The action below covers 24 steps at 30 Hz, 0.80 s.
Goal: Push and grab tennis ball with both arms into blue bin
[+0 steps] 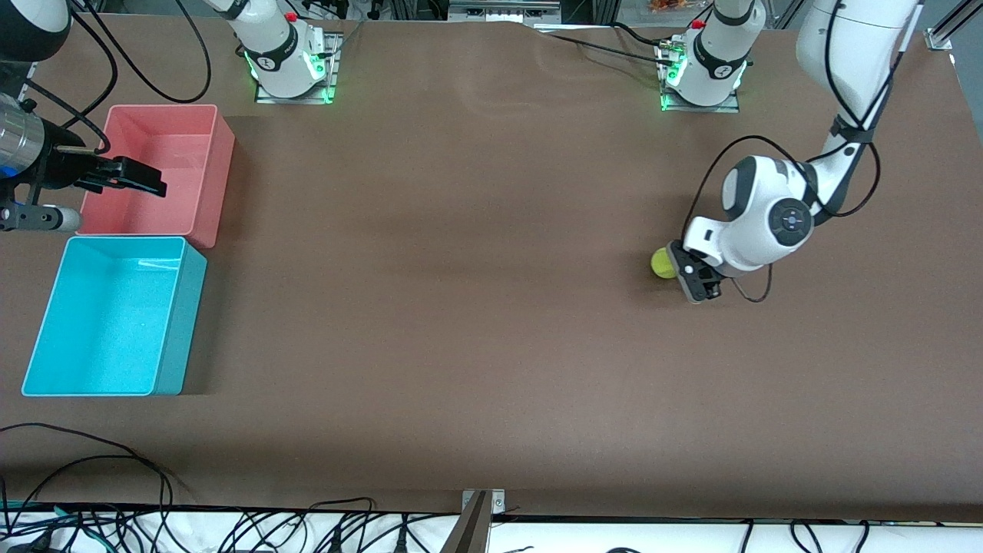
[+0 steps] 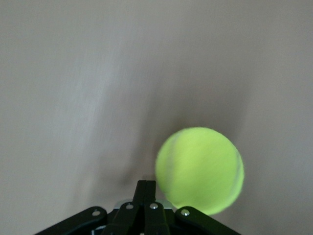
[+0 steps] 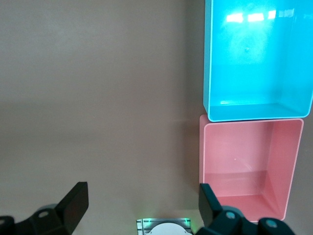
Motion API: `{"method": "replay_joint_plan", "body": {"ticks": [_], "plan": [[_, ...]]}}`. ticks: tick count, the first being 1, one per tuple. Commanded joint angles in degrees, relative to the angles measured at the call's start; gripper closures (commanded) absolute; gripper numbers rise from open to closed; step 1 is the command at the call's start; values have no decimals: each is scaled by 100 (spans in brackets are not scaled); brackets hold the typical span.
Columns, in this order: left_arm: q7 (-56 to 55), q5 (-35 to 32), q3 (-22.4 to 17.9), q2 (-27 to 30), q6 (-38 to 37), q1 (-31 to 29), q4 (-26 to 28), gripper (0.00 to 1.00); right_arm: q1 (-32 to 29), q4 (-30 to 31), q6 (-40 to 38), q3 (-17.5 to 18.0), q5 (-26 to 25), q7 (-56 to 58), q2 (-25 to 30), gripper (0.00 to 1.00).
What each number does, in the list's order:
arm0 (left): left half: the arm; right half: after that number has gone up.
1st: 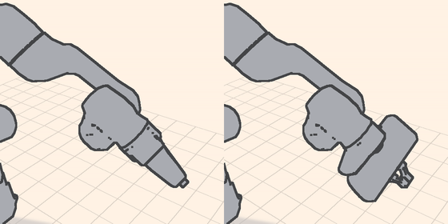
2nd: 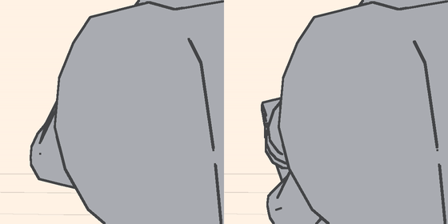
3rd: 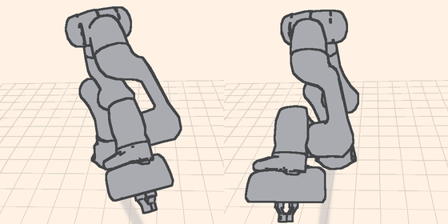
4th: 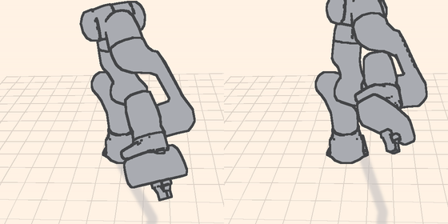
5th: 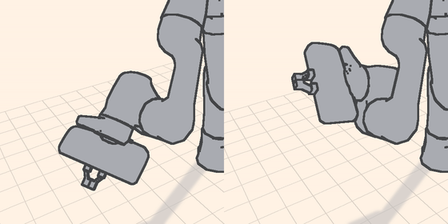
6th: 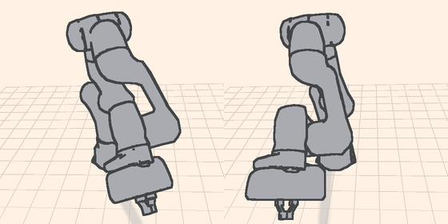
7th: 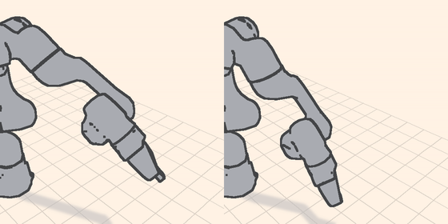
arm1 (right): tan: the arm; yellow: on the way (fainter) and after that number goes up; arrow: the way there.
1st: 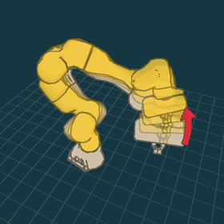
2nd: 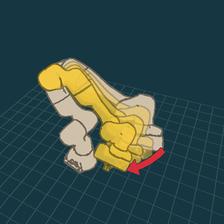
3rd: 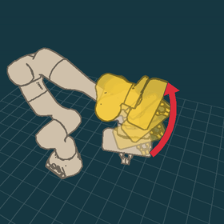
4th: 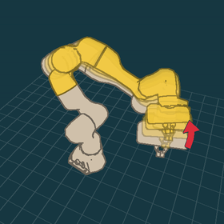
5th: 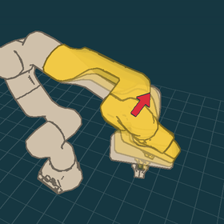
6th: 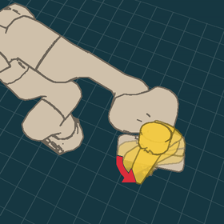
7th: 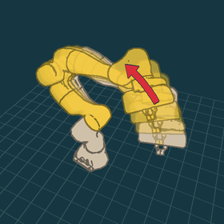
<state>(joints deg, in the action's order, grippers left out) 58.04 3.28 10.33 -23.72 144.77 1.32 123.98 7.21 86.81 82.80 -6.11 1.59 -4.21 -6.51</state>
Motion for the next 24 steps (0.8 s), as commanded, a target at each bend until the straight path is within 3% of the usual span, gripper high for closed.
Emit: {"method": "replay_joint_plan", "body": {"ticks": [1,9,16,21,24], "plan": [[-82,67,-31,-1,-45,-18,-111,100,17,-173,-71,-5,-1,-62,-79,0],[102,32,-40,236,-229,-281,-103,100,236,-165,-71,4,61,-185,-131,0],[102,23,-268,1166,-940,-369,-85,100,430,-173,-36,4,8,-572,-316,0],[94,-90,-365,1967,-1538,-369,-67,72,439,-173,193,4,-9,-581,-386,0],[85,-450,-374,2423,-1819,-369,-67,49,439,-173,219,4,-18,-572,-448,0]]}}
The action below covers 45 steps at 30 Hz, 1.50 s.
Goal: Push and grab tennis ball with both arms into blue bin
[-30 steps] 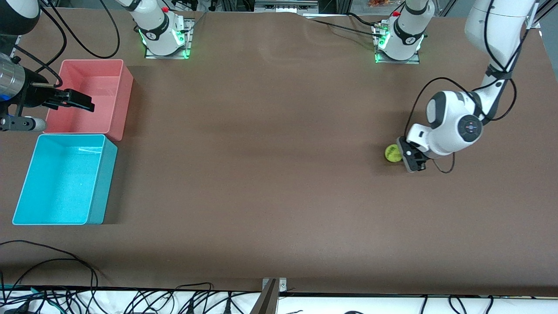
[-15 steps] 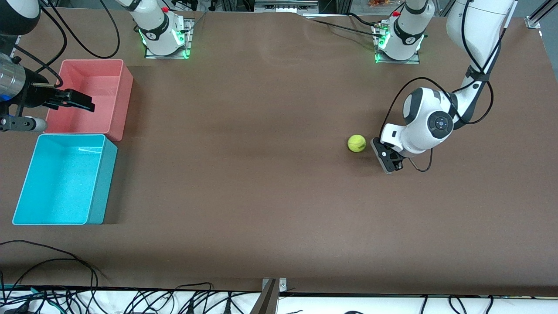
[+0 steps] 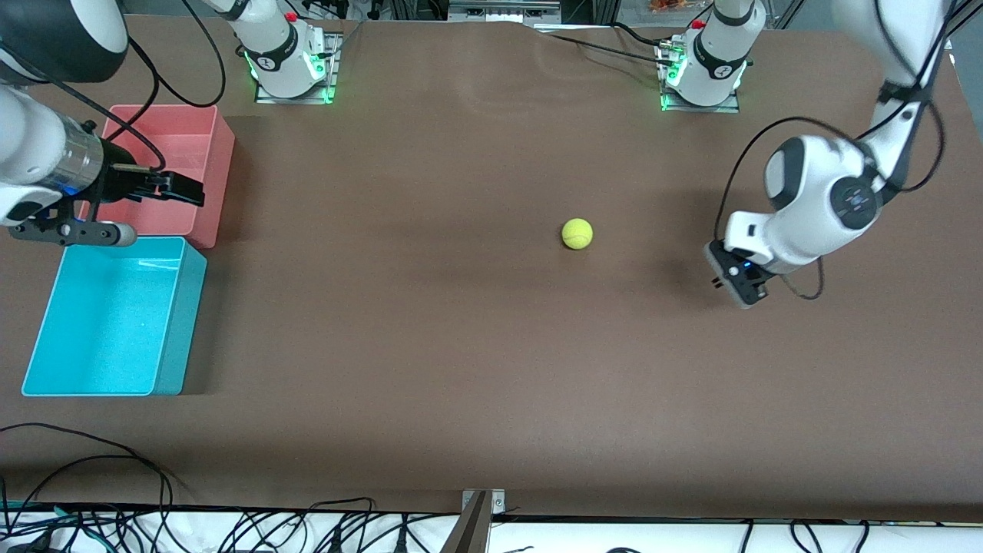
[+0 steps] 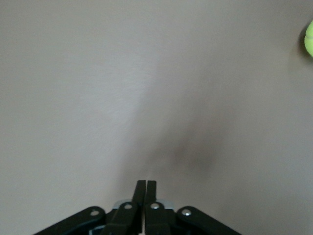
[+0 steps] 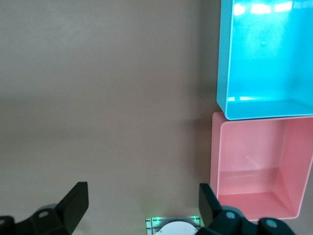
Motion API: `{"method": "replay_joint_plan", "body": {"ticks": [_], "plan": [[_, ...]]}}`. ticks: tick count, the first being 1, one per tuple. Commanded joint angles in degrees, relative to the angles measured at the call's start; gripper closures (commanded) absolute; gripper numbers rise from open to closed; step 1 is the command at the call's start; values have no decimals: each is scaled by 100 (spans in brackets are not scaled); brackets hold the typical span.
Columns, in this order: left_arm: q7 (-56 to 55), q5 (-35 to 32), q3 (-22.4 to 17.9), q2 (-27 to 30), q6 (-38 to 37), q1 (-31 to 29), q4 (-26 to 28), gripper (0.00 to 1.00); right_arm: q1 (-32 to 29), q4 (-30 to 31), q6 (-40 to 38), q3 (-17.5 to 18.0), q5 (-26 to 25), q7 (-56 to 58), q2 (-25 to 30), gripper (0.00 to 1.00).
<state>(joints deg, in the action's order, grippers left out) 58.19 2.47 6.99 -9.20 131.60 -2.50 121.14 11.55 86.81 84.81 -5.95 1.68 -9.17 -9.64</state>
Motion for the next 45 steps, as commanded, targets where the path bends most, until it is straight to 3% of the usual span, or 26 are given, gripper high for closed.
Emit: {"method": "replay_joint_plan", "body": {"ticks": [1,2,3,4,10,18,30,36,41,45], "plan": [[61,-492,-39,1129,-574,13,217,32,6,-165,9,-12,-36,-67,-135,0],[61,-554,-39,1244,-618,13,217,20,6,-173,0,-12,-36,-41,-135,0],[69,-590,-39,1384,-671,13,217,1,-3,-173,-17,-20,-27,-15,-126,0],[69,-590,-39,1533,-723,13,217,0,-12,-173,-26,-29,-19,-6,-126,0],[43,-590,-127,2088,-1136,30,121,0,102,-147,-26,-12,8,-85,-135,0],[8,-599,-136,2343,-1401,30,59,0,454,-33,-26,-12,34,-111,-161,0],[-2161,-968,-22,2502,-2024,109,-169,0,1244,257,316,6,184,-1226,-179,0],[-3795,-933,128,2510,-2595,109,-433,0,1815,266,747,6,219,-2140,-372,0],[-4465,-889,128,2528,-3026,109,-696,0,2211,266,1011,24,236,-2755,-574,0],[-4702,-521,58,2510,-3307,109,-951,0,2527,266,1248,24,648,-3309,-741,0]]}}
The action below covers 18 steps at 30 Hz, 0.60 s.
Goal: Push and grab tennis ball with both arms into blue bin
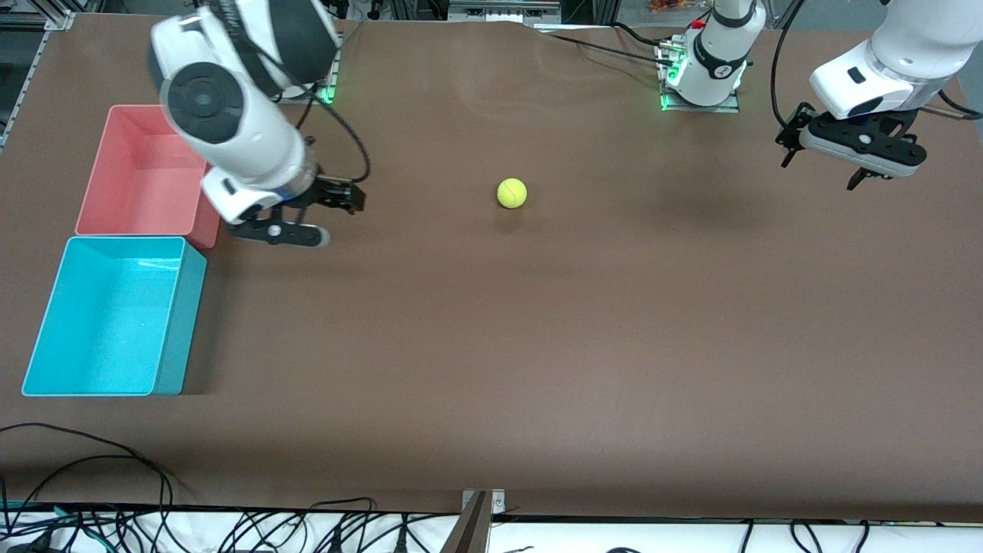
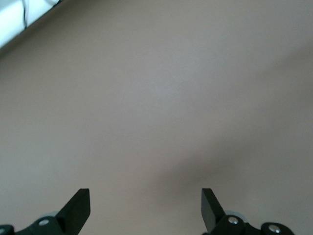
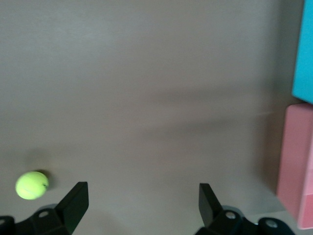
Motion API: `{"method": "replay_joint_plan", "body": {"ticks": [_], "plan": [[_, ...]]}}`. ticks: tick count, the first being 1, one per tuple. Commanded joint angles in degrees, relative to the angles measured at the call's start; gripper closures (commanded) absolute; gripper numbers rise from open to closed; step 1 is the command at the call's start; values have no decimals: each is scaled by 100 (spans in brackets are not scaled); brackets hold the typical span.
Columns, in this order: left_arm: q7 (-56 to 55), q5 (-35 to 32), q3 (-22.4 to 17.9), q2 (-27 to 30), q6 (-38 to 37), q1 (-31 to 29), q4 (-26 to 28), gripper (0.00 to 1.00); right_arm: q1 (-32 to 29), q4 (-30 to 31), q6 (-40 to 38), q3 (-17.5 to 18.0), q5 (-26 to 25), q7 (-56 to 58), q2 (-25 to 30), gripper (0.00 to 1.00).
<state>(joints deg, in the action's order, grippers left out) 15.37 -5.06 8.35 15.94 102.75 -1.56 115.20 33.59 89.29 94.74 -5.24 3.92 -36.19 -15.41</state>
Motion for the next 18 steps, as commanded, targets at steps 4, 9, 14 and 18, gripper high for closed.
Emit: {"method": "replay_joint_plan", "body": {"ticks": [4,9,14,18], "plan": [[-649,497,-245,-20,-782,7,-630,0,561,18,378,-47,811,-863,-313,0],[-1228,497,-325,-20,-1292,7,-885,0,1052,18,492,-47,847,-1074,-594,0],[-1651,497,-342,-38,-1574,16,-1026,0,1562,36,896,-47,864,-1767,-884,0],[-1704,497,-360,-38,-1688,7,-1123,0,2028,36,1441,-47,864,-2269,-1245,0]]}}
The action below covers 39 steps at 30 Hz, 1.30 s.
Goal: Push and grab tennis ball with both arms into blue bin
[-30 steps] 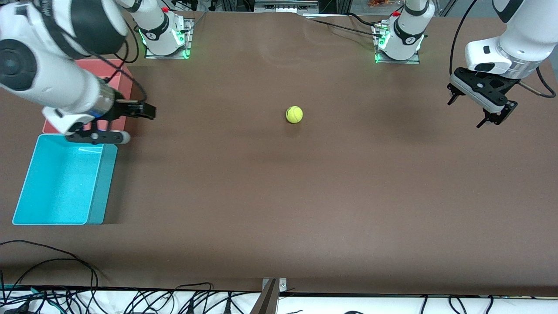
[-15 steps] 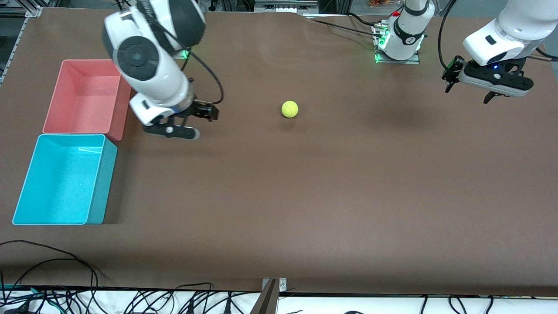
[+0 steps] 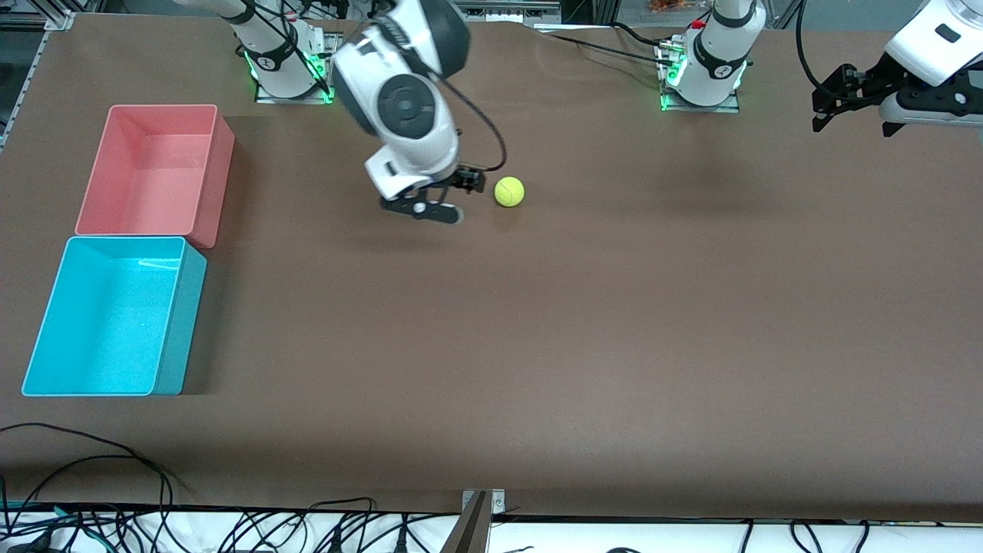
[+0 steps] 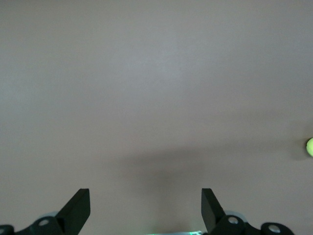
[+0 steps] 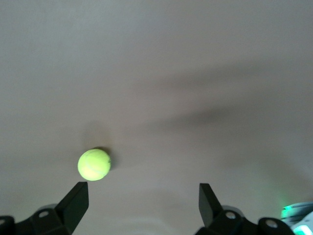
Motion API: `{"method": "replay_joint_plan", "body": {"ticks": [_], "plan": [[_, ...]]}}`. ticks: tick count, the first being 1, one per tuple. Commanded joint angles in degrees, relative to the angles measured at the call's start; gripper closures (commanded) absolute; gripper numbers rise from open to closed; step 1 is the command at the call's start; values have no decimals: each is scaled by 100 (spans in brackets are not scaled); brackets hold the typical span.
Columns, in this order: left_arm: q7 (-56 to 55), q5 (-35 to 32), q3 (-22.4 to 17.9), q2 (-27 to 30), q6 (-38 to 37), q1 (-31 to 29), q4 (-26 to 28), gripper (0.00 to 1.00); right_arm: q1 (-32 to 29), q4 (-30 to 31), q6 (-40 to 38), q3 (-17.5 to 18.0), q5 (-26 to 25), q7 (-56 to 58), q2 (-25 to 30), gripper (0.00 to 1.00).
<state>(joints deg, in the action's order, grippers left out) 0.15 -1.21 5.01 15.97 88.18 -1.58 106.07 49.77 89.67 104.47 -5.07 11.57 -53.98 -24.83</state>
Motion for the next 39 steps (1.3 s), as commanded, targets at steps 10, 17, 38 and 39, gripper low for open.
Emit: {"method": "replay_joint_plan", "body": {"ticks": [10,17,38,39], "plan": [[-217,112,-27,-103,-240,-62,-262,0,1034,59,1373,-64,100,-1053,-979,0],[-208,112,-27,-138,-240,-115,-324,0,1316,103,1901,-73,73,-1124,-1340,0],[-208,50,-27,-235,-240,-194,-455,0,1465,463,2358,-99,-867,-1036,-1472,0],[-208,50,-35,-278,-240,-194,-543,0,1465,472,2358,-99,-893,-1044,-1490,0]]}}
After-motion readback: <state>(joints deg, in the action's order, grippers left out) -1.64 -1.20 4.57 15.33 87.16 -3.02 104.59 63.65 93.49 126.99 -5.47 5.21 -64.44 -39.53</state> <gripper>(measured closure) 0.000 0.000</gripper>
